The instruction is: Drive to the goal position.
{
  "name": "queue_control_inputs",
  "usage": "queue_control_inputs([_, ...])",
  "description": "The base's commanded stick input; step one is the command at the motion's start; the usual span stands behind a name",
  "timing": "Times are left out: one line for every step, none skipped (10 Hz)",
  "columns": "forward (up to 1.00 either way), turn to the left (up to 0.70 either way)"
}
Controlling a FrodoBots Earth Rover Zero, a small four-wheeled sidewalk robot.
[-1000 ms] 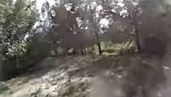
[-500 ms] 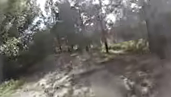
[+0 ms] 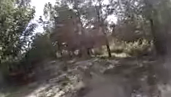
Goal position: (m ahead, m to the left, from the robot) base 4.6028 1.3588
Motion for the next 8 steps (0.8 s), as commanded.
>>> queue_control_inputs([0.85, 0.0])
queue_control_inputs([0.85, 0.12])
queue_control_inputs([0.85, 0.26])
queue_control_inputs([0.85, 0.34])
queue_control_inputs([0.85, 0.23])
queue_control_inputs([0.85, 0.0])
queue_control_inputs([0.85, 0.0])
queue_control_inputs([0.85, 0.0])
